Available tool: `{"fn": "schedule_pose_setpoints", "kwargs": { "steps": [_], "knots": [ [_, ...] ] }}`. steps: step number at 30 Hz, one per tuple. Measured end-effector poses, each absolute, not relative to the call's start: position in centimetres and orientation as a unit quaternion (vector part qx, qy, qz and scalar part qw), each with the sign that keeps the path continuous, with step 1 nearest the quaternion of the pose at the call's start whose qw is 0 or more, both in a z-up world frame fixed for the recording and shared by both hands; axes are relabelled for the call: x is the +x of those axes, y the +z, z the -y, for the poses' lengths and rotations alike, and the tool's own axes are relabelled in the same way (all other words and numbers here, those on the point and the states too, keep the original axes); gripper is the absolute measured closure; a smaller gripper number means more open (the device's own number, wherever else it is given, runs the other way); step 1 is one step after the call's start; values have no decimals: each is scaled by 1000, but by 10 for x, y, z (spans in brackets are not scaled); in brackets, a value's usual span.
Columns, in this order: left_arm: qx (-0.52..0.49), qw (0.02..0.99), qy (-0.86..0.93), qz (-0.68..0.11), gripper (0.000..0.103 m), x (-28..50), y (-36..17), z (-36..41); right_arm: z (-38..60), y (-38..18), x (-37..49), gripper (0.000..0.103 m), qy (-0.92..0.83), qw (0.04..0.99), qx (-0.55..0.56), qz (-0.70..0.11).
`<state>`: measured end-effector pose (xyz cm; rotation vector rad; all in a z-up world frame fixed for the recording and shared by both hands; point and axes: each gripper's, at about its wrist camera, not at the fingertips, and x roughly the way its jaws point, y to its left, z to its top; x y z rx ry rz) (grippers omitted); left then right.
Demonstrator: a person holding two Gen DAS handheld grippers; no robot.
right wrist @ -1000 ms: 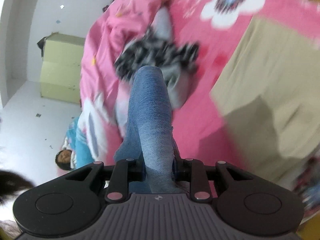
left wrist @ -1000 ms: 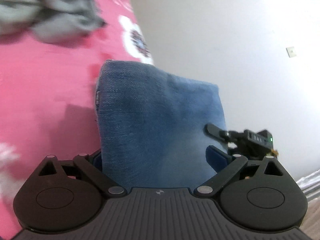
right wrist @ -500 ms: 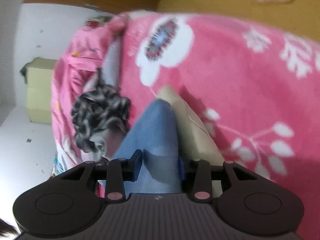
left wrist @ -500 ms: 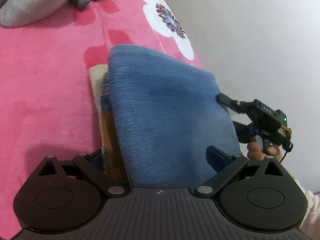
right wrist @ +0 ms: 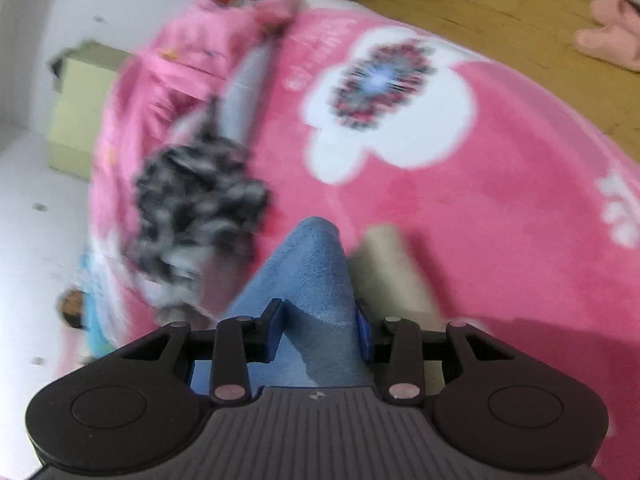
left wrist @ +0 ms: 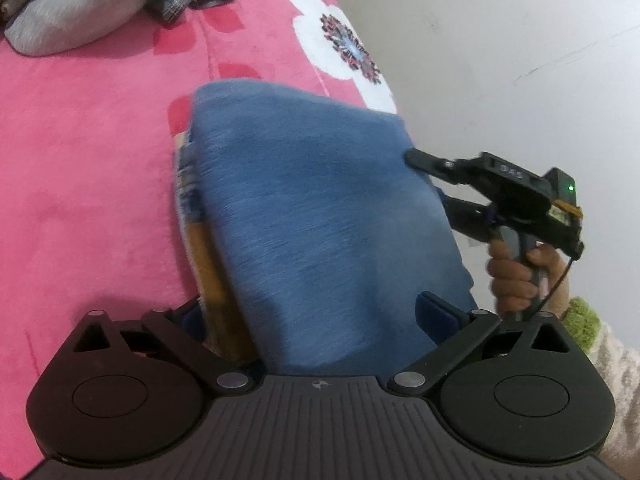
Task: Fold clothes
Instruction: 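Carry the folded blue jeans with both grippers and lower them onto the folded beige garment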
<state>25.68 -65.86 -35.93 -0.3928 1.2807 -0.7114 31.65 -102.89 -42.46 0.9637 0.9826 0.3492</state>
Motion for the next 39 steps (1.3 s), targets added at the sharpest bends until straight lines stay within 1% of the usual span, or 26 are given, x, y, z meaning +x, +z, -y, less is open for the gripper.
{"fn": "schedule_pose_setpoints", "kwargs": {
  "steps": [3, 6, 9, 12, 14, 16, 17, 18, 20, 22, 26, 28, 30, 32, 34, 39],
  "knots": [
    [-191, 730, -310, -578, 2, 253, -344, 639, 1050, -413, 293, 63, 132, 763, 470, -424],
    [-196, 758, -285, -554, 2, 245, -315, 609, 1063, -374, 255, 63, 114, 800, 454, -375],
    [-182, 794, -265, -516, 2, 237, -282, 589, 1045, -330, 223, 66, 108, 844, 383, -359],
    [-148, 827, -272, -469, 2, 239, -257, 599, 1007, -299, 198, 67, 113, 889, 264, -358],
    [-135, 826, -309, -452, 2, 250, -259, 626, 982, -306, 186, 68, 118, 897, 201, -376],
    [-125, 819, -332, -452, 2, 266, -276, 658, 965, -333, 178, 68, 104, 888, 158, -418],
    [-116, 815, -332, -460, 2, 272, -290, 673, 958, -355, 176, 74, 86, 877, 136, -453],
    [-99, 815, -323, -472, 2, 277, -304, 682, 954, -373, 172, 75, 70, 869, 124, -474],
    [-64, 817, -303, -487, 2, 284, -330, 696, 955, -377, 166, 75, 56, 871, 133, -470],
    [-44, 817, -300, -490, 2, 285, -337, 700, 956, -369, 164, 76, 46, 873, 144, -464],
    [-60, 816, -306, -487, 2, 280, -324, 691, 956, -341, 163, 75, 31, 895, 132, -424],
    [-66, 818, -304, -485, 2, 285, -323, 694, 960, -358, 168, 75, 15, 882, 142, -450],
    [-47, 820, -294, -489, 1, 287, -325, 697, 963, -383, 167, 76, 1, 864, 162, -476],
    [-7, 821, -285, -494, 1, 287, -331, 705, 964, -384, 164, 75, -1, 868, 167, -467],
    [18, 824, -275, -495, 2, 287, -326, 710, 962, -376, 166, 75, -5, 868, 162, -470],
    [-4, 827, -294, -478, 1, 289, -285, 720, 953, -339, 164, 74, -16, 879, 145, -454]
  ]
}}
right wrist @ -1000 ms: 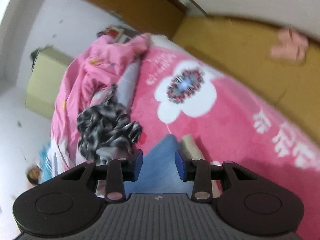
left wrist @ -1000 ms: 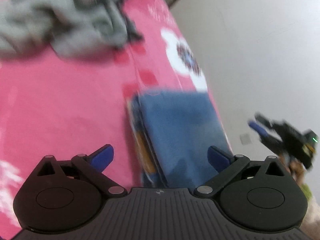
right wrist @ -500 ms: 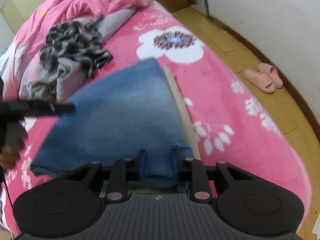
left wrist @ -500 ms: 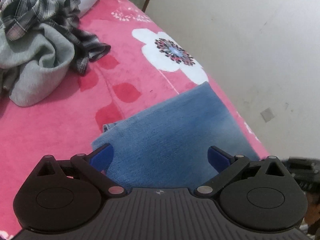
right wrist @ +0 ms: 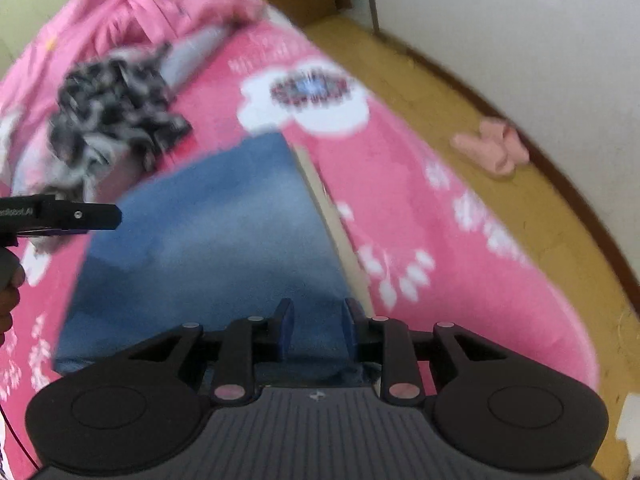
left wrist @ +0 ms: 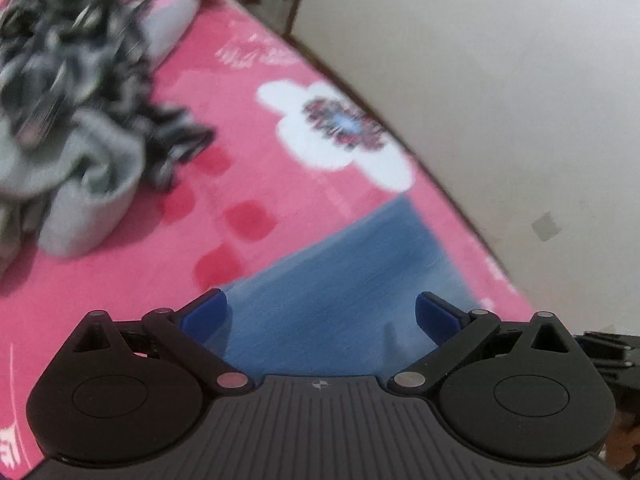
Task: Fold clothes
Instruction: 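Carry the folded blue jeans with both grippers and lower them onto the folded beige garment, then open both grippers and withdraw them upward from the stacked clothes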
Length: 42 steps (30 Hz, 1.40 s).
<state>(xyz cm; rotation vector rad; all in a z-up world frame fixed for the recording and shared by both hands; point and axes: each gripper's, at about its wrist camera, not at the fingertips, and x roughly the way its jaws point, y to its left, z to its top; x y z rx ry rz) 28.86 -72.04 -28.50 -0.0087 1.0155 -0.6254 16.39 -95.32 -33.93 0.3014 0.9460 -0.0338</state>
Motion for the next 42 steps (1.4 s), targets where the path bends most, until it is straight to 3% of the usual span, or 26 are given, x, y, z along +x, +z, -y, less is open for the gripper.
{"fn": "schedule_pose_setpoints", "kwargs": {
  "steps": [5, 9, 13, 22, 23, 24, 27, 31, 33, 36, 42],
  "knots": [
    [11, 804, -318, -503, 0, 303, -298, 774, 959, -342, 174, 73, -44, 875, 171, -451],
    [89, 795, -281, -530, 2, 296, -323, 803, 964, -361, 182, 73, -99, 822, 195, -526],
    [77, 799, -279, -527, 2, 269, -287, 779, 961, -299, 141, 69, -94, 838, 201, -498],
    [65, 833, -285, -469, 0, 149, -156, 701, 905, -214, 39, 67, -96, 823, 146, -540],
    [65, 839, -285, -458, 0, 133, -140, 692, 897, -193, 29, 62, -99, 834, 135, -526],
    [66, 845, -284, -449, 0, 122, -128, 685, 890, -172, 20, 50, -106, 845, 126, -510],
    [61, 859, -270, -430, 0, 94, -92, 664, 870, -121, -5, 34, -120, 871, 107, -465],
    [34, 876, -240, -417, 0, 66, -51, 633, 845, -76, -35, 21, -105, 893, 96, -428],
    [26, 884, -222, -411, 0, 55, -37, 622, 833, -63, -46, 10, -108, 900, 91, -413],
    [37, 899, -185, -396, 0, 37, -21, 610, 818, -51, -53, 4, -94, 905, 81, -406],
    [21, 910, -134, -393, 0, 18, -4, 604, 804, -40, -50, 2, -75, 902, 87, -416]
  ]
}}
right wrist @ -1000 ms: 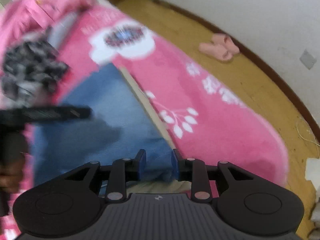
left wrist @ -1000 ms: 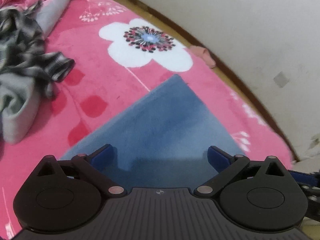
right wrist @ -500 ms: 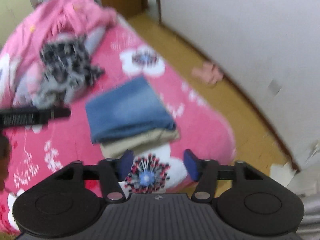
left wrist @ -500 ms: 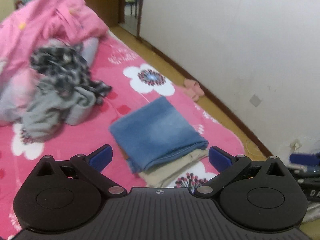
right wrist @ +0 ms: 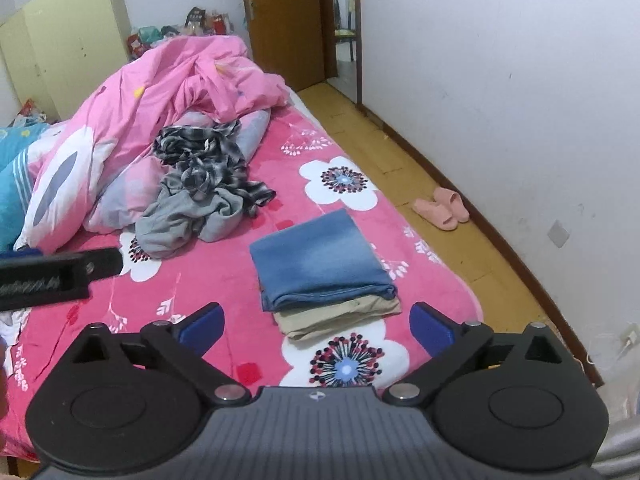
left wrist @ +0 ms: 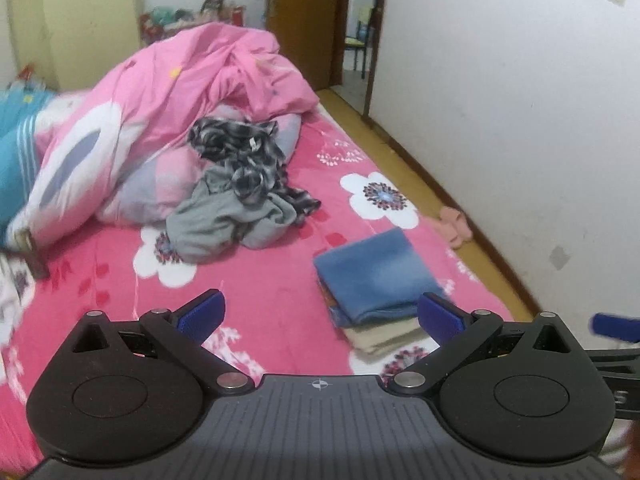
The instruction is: Fold clothes
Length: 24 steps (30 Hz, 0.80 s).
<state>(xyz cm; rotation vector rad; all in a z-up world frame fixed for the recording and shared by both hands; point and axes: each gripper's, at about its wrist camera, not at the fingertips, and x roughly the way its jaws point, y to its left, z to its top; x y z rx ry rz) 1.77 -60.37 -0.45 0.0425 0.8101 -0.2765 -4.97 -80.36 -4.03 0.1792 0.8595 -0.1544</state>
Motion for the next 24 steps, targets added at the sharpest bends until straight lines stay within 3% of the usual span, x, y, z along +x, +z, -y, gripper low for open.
{"fn": "schedule_pose_setpoints", "kwargs": {
  "steps": [11, 24],
  "knots": [
    [-30, 905, -48, -421, 0, -6, -9, 632, 820, -43, -46, 1, -72, 880, 21, -470],
    [-53, 889, -13, -454, 0, -7, -25, 651, 828, -60, -46, 1, -76, 881, -25, -467]
  ]
}}
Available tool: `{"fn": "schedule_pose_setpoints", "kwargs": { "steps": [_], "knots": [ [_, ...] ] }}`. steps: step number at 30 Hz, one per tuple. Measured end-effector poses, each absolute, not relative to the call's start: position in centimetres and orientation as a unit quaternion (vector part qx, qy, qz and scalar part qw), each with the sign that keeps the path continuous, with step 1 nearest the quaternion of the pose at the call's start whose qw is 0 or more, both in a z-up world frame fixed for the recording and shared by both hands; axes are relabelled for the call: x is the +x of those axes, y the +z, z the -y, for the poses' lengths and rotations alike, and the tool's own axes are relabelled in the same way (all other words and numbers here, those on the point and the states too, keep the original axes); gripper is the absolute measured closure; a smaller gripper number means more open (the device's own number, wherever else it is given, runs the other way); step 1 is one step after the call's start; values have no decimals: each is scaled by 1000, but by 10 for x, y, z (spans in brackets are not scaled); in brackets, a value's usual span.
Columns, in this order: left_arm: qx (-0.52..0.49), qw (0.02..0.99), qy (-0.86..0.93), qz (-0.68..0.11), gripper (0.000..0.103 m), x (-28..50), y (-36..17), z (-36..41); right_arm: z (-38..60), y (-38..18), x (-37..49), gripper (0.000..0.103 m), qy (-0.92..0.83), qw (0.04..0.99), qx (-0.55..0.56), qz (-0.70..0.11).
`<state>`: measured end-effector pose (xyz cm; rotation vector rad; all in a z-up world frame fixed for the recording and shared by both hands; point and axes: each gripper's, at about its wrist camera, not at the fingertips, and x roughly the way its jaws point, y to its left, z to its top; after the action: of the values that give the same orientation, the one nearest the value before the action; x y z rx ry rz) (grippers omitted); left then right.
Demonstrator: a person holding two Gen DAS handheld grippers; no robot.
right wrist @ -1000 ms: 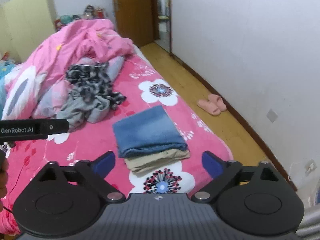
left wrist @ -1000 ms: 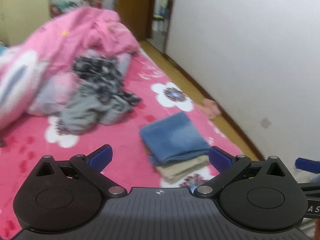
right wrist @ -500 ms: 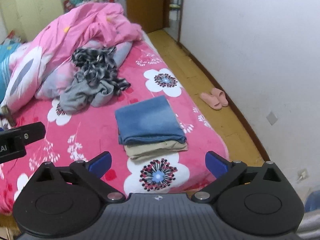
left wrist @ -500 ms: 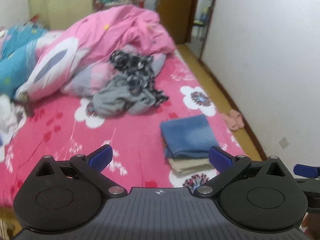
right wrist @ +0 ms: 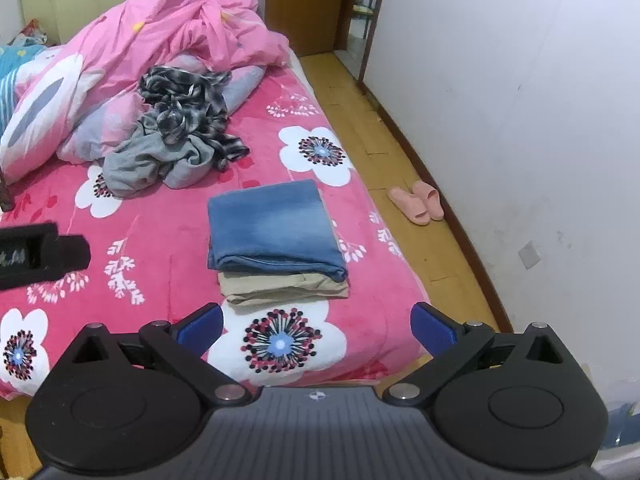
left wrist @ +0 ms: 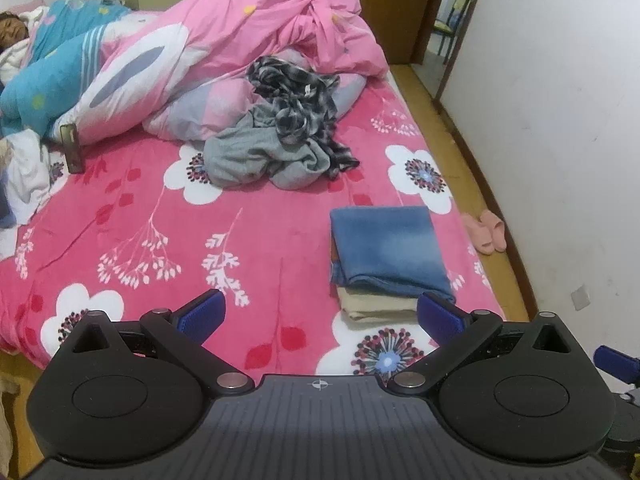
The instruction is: Fold clothes
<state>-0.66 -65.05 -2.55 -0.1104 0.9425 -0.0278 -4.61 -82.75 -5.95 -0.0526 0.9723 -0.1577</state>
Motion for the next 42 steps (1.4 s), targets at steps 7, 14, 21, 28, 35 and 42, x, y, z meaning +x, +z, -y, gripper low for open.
{"fn": "schedule_pose_setpoints", "kwargs": {
  "steps": [7, 14, 21, 28, 35, 42],
  "knots": [
    [-46, 893, -9, -448, 0, -3, -23, 656, 833, -56, -38, 1, -81, 883, -23, -462],
    [-36, 898, -9, -439, 1, -1, -20, 657, 835, -57, -34, 0, -80, 886, -21, -456],
    [-29, 900, -9, -435, 1, -2, -20, 658, 831, -58, -34, 0, -76, 886, -29, -457],
    [-25, 897, -7, -441, 1, -1, -22, 660, 832, -60, -34, 0, -73, 884, -27, -461],
    [-22, 896, -7, -444, 0, -2, -23, 662, 834, -62, -34, 0, -73, 883, -25, -463],
    [-26, 893, -4, -449, 1, -3, -26, 659, 835, -63, -34, 0, -77, 881, -23, -467]
  ]
}}
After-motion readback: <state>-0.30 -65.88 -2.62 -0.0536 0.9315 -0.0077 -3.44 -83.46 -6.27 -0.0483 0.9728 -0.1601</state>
